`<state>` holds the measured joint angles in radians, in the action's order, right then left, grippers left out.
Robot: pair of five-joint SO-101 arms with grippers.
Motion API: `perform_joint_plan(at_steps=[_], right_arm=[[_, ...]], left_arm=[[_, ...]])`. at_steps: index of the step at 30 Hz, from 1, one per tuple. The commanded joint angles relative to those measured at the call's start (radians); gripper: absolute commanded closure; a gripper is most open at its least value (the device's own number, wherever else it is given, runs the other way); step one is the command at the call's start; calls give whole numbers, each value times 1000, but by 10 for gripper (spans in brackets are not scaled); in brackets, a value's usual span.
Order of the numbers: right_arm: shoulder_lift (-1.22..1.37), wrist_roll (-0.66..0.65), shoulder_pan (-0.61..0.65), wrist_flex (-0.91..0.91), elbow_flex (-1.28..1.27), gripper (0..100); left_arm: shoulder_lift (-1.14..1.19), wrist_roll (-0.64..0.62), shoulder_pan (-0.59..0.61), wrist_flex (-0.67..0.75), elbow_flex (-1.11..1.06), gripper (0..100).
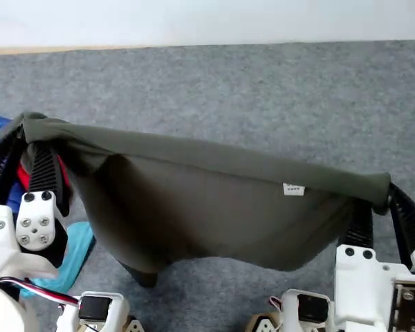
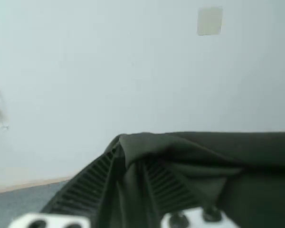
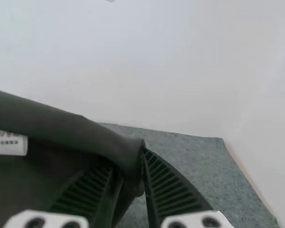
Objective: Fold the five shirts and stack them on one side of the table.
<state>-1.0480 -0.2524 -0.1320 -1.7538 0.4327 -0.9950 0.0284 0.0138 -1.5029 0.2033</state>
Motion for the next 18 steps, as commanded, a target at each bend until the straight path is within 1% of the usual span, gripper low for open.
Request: perform_joint_plan(at_steps=[1, 3, 6, 18], right_arm=[[8, -26, -19, 27, -60, 991], [8, -37, -19, 71, -98, 991], [8, -35, -19, 162, -190, 991], [2, -37, -19, 564, -614, 991]], left_arm=[[6, 71, 2, 6, 15, 998], [15, 75, 6, 31, -25, 998], [23, 74, 8, 146, -114, 997], [26, 72, 3, 852, -694, 997]])
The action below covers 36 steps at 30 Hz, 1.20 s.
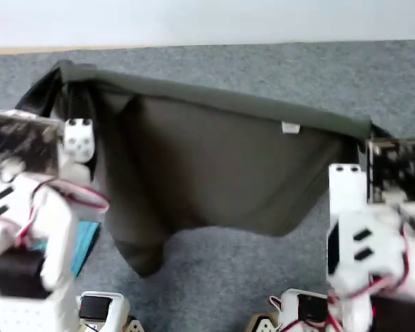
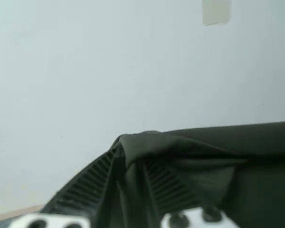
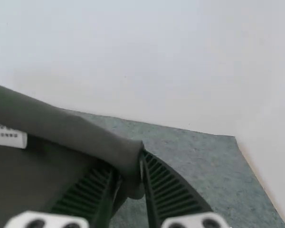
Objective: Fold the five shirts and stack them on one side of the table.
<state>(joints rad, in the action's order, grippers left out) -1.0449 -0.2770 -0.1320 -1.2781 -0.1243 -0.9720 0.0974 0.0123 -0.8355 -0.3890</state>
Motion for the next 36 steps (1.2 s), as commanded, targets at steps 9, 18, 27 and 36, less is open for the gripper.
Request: perform_joint_plan(at_steps=[9, 18, 27, 36], right_arm=[[7, -14, -105, 302, -265, 991], [7, -14, -104, 469, -465, 991], [-5, -12, -107, 510, -466, 991], [-5, -14, -107, 443, -330, 991]], left_arm=[[5, 3, 8, 508, -421, 997], [123, -17, 11, 717, -562, 997], [345, -158, 11, 672, -291, 997], [204, -158, 3, 339, -148, 997]])
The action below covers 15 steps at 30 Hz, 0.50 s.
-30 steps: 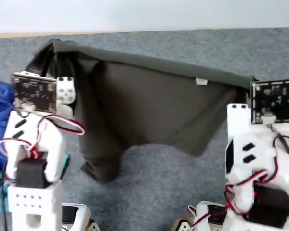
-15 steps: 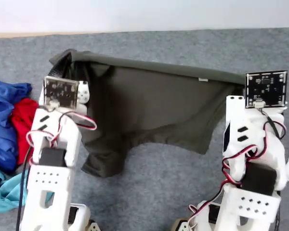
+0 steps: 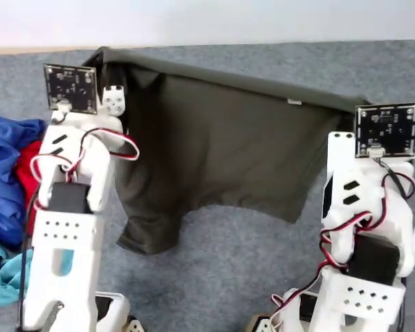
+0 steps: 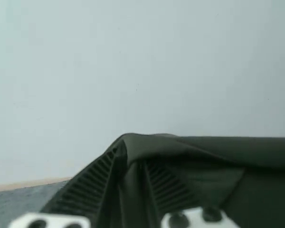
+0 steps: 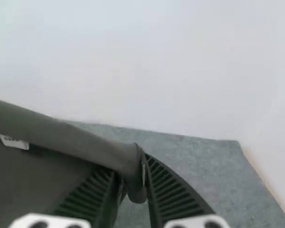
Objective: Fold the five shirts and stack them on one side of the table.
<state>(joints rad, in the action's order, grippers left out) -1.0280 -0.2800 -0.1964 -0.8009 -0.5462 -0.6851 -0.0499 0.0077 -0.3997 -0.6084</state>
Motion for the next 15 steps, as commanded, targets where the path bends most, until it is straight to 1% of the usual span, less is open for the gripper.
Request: perform_joint_plan(at_steps=[1, 3, 5, 8, 10, 12, 15], right_arm=[[-22, -11, -39, -67, 114, 991], [-22, -14, -38, -136, 140, 991], [-21, -48, -38, -208, 143, 991], [-21, -64, -38, -303, 143, 991], [-21, -66, -36, -354, 143, 991], [-18, -66, -36, -398, 141, 991], [-12, -66, -36, -461, 126, 991]], left_arm=[[-110, -11, 8, -141, 85, 997], [-157, -8, 6, -241, 111, 997], [-187, -6, 6, -359, 130, 997], [-193, -5, 12, -552, 140, 997], [-192, -5, 14, -654, 136, 997], [-192, -5, 9, -727, 136, 997], [-169, 0, 9, -779, 130, 996]])
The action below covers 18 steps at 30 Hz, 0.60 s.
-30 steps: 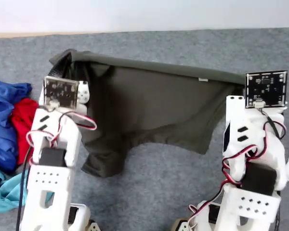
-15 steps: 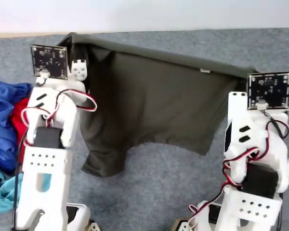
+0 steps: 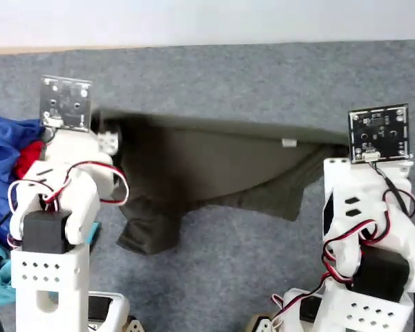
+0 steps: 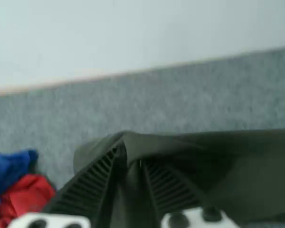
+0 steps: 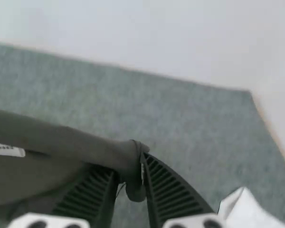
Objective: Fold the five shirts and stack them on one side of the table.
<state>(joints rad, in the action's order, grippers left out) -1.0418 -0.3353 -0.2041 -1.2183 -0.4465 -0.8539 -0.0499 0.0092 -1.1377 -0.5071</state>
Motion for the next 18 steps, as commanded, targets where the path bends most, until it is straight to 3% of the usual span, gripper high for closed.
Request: perform_joint_plan(at_steps=[1, 9, 18], right_arm=[[2, -11, -28, -48, 6, 991], [2, -6, -7, 48, -267, 990], [2, -3, -12, 147, -413, 990]], left_arm=[[26, 15, 11, -48, 24, 996], [503, 38, 12, -89, 73, 996], [1005, 37, 9, -94, 426, 997]])
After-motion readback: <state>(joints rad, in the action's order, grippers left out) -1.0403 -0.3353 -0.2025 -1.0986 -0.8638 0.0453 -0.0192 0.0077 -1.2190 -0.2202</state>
